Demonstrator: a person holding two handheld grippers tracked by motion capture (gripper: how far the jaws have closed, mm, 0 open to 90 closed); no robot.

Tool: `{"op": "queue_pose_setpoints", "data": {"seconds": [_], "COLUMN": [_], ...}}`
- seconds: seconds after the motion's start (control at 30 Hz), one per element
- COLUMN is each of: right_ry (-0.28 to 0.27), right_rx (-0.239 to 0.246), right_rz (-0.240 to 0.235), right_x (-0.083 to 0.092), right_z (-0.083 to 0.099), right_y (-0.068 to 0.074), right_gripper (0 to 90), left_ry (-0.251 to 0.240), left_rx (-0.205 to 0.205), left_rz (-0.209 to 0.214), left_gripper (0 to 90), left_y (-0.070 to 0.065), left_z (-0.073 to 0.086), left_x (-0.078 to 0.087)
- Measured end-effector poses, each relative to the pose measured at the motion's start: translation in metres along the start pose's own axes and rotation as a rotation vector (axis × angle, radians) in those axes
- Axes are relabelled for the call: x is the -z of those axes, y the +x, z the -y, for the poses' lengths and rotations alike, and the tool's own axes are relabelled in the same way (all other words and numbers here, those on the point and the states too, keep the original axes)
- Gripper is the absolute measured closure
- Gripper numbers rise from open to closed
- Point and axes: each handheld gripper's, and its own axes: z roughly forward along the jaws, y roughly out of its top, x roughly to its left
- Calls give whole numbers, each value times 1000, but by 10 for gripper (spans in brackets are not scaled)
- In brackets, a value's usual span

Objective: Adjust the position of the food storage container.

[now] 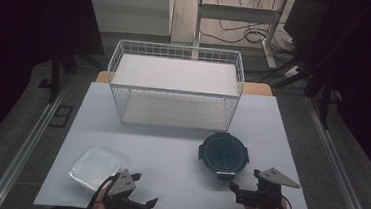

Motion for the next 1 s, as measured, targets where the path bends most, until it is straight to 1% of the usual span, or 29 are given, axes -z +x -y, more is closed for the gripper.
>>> {"op": "queue_pose_setpoints", "data": {"seconds": [0.07,0.13,0.17,0.2,0.23,0.33,0.37,0.4,0.5,0.6,0.63,0.7,0.77,0.93,1.0], "right_ry": [11,12,17,17,25,26,26,28,34,46,46,44,46,50,50], "right_rx": [19,25,33,33,44,47,47,47,45,46,46,45,49,49,47], "right_rz": [-12,-9,-20,-20,-18,-12,-12,-6,-1,2,2,0,8,11,22], "right_x": [0,0,-1,-1,-3,-3,-3,-3,-3,-3,-3,-1,1,5,7], "right_z": [0,-1,-1,-1,0,-1,-1,-1,-1,-1,-1,-2,-4,-8,-11], "right_y": [1,2,4,4,6,6,6,5,5,3,3,2,2,3,3], "right_gripper": [0,0,0,0,0,0,0,6,20,43,43,72,88,121,131], "left_ry": [5,15,26,26,28,17,17,10,8,13,13,-4,-18,-34,-40], "left_rx": [-6,-6,-3,-3,-3,-26,-26,-36,-38,-54,-54,-60,-53,-53,-54], "left_rz": [-4,0,25,25,27,0,0,-14,-23,-41,-41,-36,-26,-22,-21], "left_gripper": [62,79,97,99,99,98,97,98,101,112,113,121,127,128,129], "left_y": [0,1,1,1,2,0,0,0,1,0,0,-2,-2,-3,-4], "left_z": [0,1,2,2,2,2,2,2,2,3,3,1,0,0,-1], "left_x": [0,-1,-2,-2,-2,-1,-1,0,1,1,1,3,4,6,6]}}
